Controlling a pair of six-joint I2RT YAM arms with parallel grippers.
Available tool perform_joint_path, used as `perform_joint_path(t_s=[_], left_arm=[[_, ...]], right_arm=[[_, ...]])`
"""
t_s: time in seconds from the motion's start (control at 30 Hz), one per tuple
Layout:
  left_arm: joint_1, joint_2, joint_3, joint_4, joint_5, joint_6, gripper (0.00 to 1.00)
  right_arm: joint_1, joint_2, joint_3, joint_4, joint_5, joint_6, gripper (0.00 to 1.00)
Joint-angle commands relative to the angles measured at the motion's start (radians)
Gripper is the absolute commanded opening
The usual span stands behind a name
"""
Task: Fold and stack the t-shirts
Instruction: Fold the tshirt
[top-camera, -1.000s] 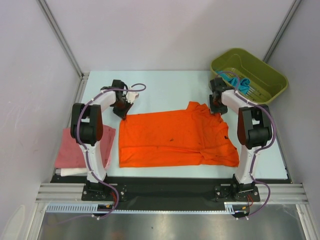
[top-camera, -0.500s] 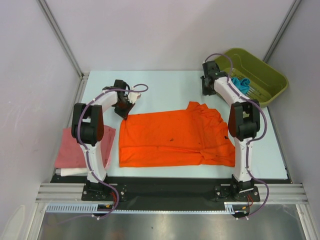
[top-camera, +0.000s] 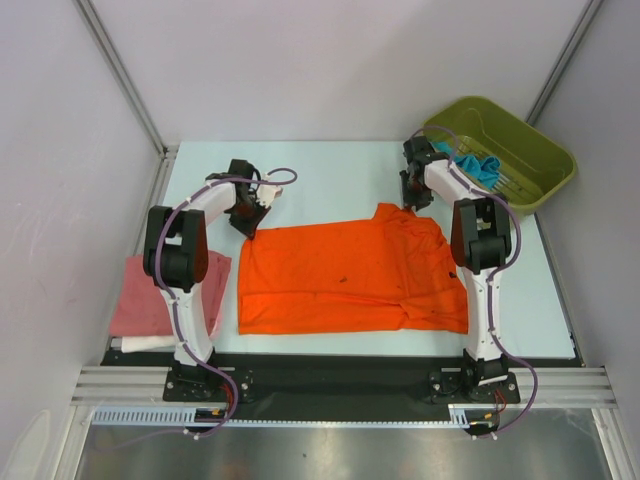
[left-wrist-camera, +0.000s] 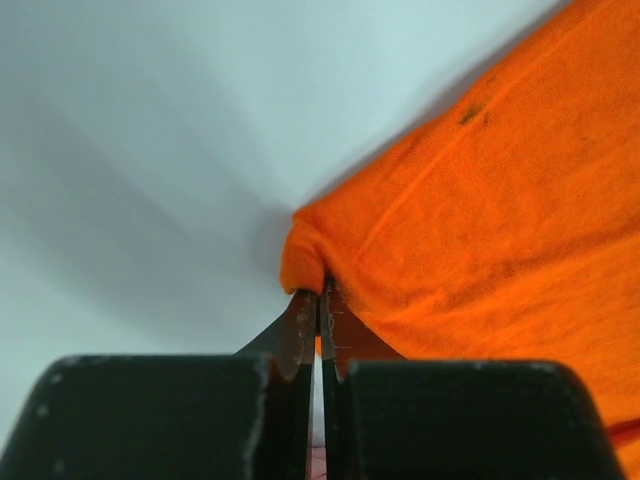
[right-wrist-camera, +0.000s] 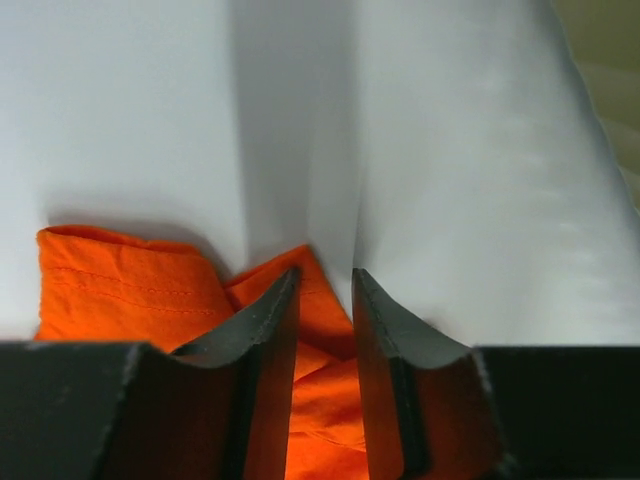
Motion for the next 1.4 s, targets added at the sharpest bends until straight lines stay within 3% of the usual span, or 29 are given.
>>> perform_joint_path(t_s=[0.0, 0.07, 0.17, 0.2, 0.47, 0.67, 0.87, 1.07, 1.37], left_arm=[[-0.011, -0.041, 0.006, 0.023, 0.007, 0.015, 0.00], [-0.011, -0.043, 0.000, 0.027, 0.006, 0.016, 0.00], [-0.011, -0.043, 0.000, 0.029, 0.003, 0.016, 0.00], [-0.009, -0.041, 0.006, 0.026, 0.003, 0.016, 0.00], [-0.011, -0.098, 0.021, 0.035, 0.000, 0.045, 0.00], [-0.011, -0.129, 0.036, 0.040, -0.025, 0.070, 0.00], [-0.011, -0.167, 0.033, 0.017, -0.036, 0.094, 0.01], [-0.012, -0.256, -0.037, 0.010, -0.048, 0.137, 0.00], [-0.055, -0.460, -0.333, -0.002, 0.064, 0.261, 0.00]], right_arm=[[-0.008, 0.023, 0.021, -0.015, -0.080, 0.027, 0.32], [-0.008, 0.023, 0.018, -0.015, -0.103, 0.030, 0.27], [-0.009, 0.026, 0.024, -0.006, -0.103, 0.037, 0.02], [-0.012, 0.025, 0.028, -0.008, -0.100, 0.044, 0.00], [-0.047, -0.095, 0.198, 0.035, -0.047, 0.004, 0.00], [-0.060, -0.167, 0.179, 0.040, -0.070, -0.039, 0.00], [-0.063, -0.293, 0.007, 0.071, -0.097, -0.041, 0.00], [-0.066, -0.544, -0.247, 0.095, -0.116, -0.012, 0.00], [-0.066, -0.909, -0.698, 0.012, -0.057, 0.216, 0.00]])
